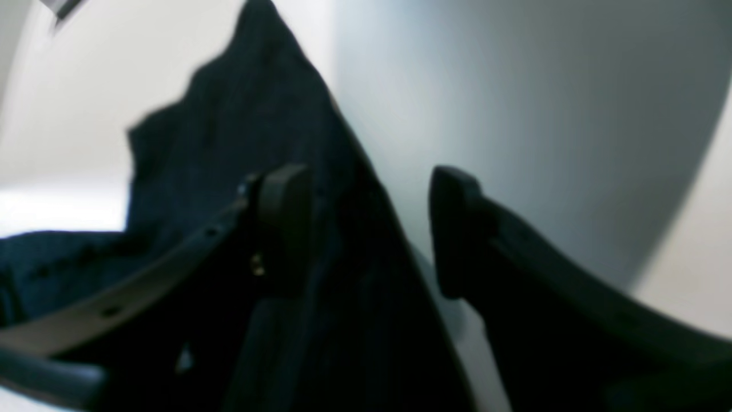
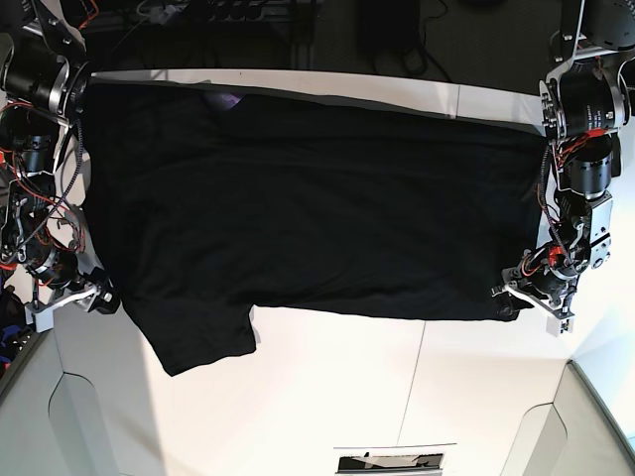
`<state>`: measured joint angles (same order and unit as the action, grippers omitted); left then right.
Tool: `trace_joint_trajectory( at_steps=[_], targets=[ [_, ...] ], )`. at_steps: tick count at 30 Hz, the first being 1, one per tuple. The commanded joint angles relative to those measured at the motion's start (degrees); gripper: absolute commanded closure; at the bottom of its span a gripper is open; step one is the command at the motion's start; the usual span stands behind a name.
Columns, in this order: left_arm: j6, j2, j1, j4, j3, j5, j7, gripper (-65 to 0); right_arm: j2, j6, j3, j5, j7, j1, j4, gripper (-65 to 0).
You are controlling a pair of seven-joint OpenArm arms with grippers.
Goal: Layout the t-shirt on the table in an organized manner, then fold the t-shirt properly
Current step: 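Grasp the shirt side edges with both grippers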
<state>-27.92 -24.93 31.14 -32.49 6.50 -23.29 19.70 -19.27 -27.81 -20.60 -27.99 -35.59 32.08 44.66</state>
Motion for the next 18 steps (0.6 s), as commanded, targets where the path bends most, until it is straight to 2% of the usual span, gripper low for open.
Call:
trace_joint_trajectory(
  at_steps=[1,10,18],
  targets=[
    [-0.20,-0.66,1.20,-0.52,0.15,0.22,1.36,-33.1,0.13,-0.44,0.00,-0.15,0.85,1.60,0.83,-33.3],
    [-0.42,-0.66,1.20,-0.52,0.15,0.24,1.99,-33.1,4.22,-0.46,0.00,2.47,0.85,1.40,0.79,-33.2],
    [-1.90,-0.70,1.20,-0.52,0.15,0.24,1.99,-33.0,4.70,-0.46,-0.02,4.96,0.94,1.40,0.79,-31.6]
  ],
)
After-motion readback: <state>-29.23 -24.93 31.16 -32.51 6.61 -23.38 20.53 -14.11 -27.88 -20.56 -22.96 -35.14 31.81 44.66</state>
